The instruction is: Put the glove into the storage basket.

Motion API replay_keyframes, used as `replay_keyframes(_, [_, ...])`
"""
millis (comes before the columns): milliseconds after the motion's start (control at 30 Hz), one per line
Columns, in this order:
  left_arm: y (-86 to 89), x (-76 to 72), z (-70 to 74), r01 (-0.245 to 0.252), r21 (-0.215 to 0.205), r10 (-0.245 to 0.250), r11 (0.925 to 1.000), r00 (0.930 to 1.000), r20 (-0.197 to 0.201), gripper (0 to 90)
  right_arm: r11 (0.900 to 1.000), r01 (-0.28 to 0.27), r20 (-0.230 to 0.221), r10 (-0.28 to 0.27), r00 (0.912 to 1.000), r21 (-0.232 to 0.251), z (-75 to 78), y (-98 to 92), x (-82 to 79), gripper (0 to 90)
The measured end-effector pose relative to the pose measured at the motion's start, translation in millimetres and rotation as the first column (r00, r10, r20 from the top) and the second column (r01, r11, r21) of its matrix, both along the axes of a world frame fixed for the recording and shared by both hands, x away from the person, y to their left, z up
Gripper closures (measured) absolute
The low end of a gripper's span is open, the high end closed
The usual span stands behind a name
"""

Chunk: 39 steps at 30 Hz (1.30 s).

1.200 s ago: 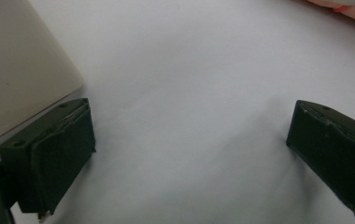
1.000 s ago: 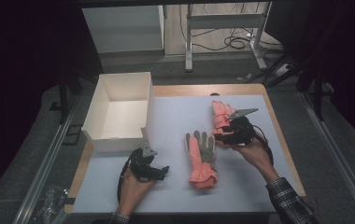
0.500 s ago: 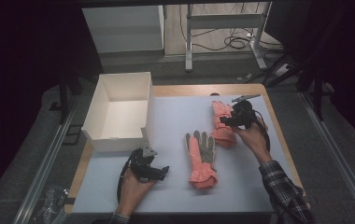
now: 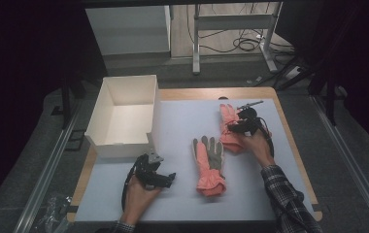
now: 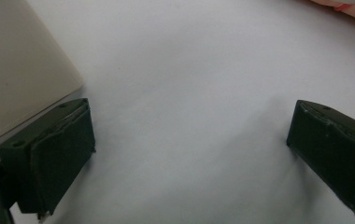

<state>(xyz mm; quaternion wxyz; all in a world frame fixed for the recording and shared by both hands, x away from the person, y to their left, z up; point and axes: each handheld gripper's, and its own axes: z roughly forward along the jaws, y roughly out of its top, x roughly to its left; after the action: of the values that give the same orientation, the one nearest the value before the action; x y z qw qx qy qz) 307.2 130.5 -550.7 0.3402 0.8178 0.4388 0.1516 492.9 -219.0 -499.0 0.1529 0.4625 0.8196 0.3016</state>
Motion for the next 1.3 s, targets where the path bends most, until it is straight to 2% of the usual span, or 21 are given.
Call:
replay_keyframes(100, [0.0,0.0,0.0,0.0,0.0,0.0,1.0,1.0,0.0,1.1,1.0,-0.009,0.006,0.009,0.9999,-0.011,1.5,1.5,-4.0,65.9])
replay_keyframes(200, [0.0,0.0,0.0,0.0,0.0,0.0,1.0,1.0,0.0,1.1,0.999,-0.016,0.024,0.017,0.9996,-0.028,2.8,2.8,-5.9,73.8])
replay_keyframes(267, [0.0,0.0,0.0,0.0,0.0,0.0,1.0,1.0,0.0,1.1,1.0,-0.015,0.024,0.015,0.9996,-0.014,4.8,0.3,-5.9,79.2])
replay_keyframes(300, [0.0,0.0,0.0,0.0,0.0,0.0,1.0,1.0,0.0,1.1,1.0,-0.012,0.019,0.011,0.9998,0.008,6.8,-3.2,-6.2,81.8])
replay_keyframes(500, [0.0,0.0,0.0,0.0,0.0,0.0,1.0,1.0,0.0,1.1,0.998,-0.003,0.013,0.002,0.9999,0.056,11.8,-12.7,-13.0,83.6])
replay_keyframes(733, [0.0,0.0,0.1,0.0,0.0,0.0,1.0,1.0,0.0,1.1,0.997,-0.008,0.008,0.007,0.9999,0.071,17.6,-24.8,-22.5,83.7])
replay_keyframes(867, [0.0,0.0,0.0,0.0,0.0,0.0,1.0,1.0,0.0,1.1,0.995,-0.01,0.011,0.009,0.9999,0.096,25.0,-33.4,-29.4,83.7])
replay_keyframes(1000, [0.0,0.0,0.0,0.0,0.0,0.0,1.0,1.0,0.0,1.1,0.994,-0.034,0.021,0.032,0.9993,0.105,33.4,-38.1,-39.1,83.6])
replay_keyframes(1133, [0.0,0.0,0.0,0.0,0.001,0.0,1.0,1.0,0.0,1.1,0.99,-0.064,0.023,0.061,0.9979,0.128,44.6,-40.4,-56.4,83.5])
replay_keyframes(1300, [-0.1,0.0,0.0,0.0,0.0,0.0,1.0,1.0,0.0,1.1,0.986,-0.096,0.026,0.093,0.9953,0.137,53.6,-38.2,-70.0,83.5])
